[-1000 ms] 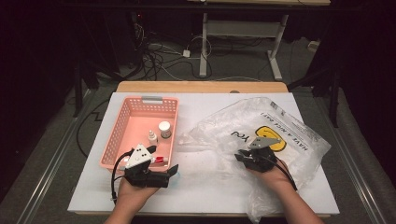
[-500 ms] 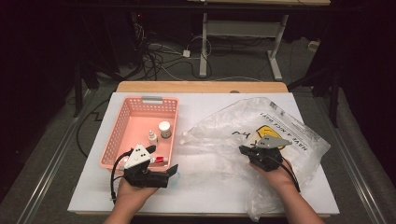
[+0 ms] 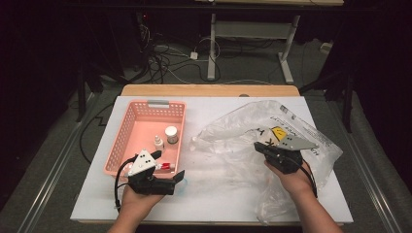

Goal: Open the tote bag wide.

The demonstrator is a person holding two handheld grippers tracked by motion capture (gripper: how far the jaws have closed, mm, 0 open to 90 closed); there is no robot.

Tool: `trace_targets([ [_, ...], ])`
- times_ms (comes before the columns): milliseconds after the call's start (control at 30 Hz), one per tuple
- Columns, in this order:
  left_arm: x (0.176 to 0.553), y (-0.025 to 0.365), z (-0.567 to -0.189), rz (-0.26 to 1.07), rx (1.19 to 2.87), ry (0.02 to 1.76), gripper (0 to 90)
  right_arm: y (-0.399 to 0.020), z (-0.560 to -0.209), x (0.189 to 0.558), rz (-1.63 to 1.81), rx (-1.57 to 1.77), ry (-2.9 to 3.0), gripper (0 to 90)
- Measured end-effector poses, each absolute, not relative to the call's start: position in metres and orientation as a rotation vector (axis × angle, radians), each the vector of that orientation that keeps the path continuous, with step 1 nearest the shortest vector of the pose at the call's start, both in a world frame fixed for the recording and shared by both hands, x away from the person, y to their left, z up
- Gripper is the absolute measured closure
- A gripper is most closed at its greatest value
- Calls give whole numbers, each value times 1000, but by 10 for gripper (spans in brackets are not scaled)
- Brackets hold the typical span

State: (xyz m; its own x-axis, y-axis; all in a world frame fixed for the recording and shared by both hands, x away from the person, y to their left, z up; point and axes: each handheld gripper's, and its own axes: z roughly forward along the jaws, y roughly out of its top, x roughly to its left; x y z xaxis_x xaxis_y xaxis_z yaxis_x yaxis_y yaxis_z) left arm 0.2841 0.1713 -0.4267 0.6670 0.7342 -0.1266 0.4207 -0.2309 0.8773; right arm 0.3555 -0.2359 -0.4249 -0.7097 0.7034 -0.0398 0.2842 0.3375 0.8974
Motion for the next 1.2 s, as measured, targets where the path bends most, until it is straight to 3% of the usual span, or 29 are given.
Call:
trace_targets([
  [1200, 290, 201, -422, 426, 1795, 992, 0, -251, -393, 350, 1523, 843, 1982, 900],
])
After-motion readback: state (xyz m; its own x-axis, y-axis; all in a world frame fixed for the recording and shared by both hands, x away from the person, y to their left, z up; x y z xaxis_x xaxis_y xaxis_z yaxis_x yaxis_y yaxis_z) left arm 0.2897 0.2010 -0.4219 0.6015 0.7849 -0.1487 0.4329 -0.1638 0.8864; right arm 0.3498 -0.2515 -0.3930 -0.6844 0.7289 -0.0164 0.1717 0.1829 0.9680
